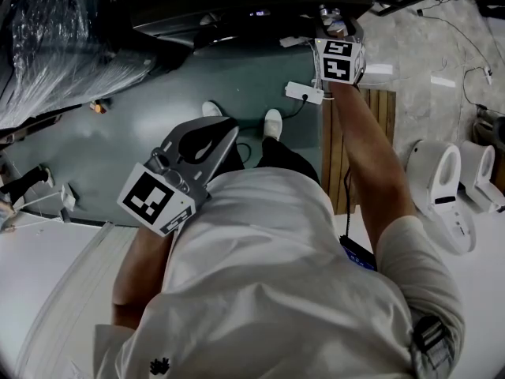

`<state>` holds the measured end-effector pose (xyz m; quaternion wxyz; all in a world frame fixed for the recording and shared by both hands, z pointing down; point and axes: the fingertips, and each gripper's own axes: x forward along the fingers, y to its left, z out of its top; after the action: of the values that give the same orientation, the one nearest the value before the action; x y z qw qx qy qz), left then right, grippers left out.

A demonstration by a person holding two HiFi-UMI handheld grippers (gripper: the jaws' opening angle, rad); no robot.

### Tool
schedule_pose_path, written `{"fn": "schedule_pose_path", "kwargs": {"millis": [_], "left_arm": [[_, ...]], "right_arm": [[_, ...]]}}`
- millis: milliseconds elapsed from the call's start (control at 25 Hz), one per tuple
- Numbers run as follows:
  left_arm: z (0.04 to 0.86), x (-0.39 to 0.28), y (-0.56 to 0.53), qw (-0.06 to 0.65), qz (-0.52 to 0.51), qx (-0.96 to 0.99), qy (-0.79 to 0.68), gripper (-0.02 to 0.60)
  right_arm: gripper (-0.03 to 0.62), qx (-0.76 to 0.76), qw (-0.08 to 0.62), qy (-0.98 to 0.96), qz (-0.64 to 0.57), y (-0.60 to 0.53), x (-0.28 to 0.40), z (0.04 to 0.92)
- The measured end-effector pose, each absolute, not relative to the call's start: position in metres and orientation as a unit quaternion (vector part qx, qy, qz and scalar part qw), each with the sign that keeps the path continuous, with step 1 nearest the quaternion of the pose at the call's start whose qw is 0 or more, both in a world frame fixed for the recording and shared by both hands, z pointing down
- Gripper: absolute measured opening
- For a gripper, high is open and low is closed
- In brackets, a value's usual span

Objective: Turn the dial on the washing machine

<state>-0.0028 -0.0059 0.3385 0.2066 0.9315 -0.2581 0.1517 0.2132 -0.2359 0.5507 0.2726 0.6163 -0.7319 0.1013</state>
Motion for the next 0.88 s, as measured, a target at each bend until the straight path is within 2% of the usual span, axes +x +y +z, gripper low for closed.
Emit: {"fn": "schedule_pose_path", "kwargs": {"millis": [440, 880], "left_arm": [[0.337, -0.003, -0.006, 0.203, 0.152, 0.933, -0.257, 0.060], [0.338, -0.001, -0.003, 0.201, 0.151, 0.933, -0.256, 0.060]], "right_arm": [[0.264, 0.632, 0.145, -0.731, 0.213, -0.234, 0.221, 0.545], [0.267, 0.617, 0.229, -0.742, 0.125, -0.223, 0.221, 0.545]]}}
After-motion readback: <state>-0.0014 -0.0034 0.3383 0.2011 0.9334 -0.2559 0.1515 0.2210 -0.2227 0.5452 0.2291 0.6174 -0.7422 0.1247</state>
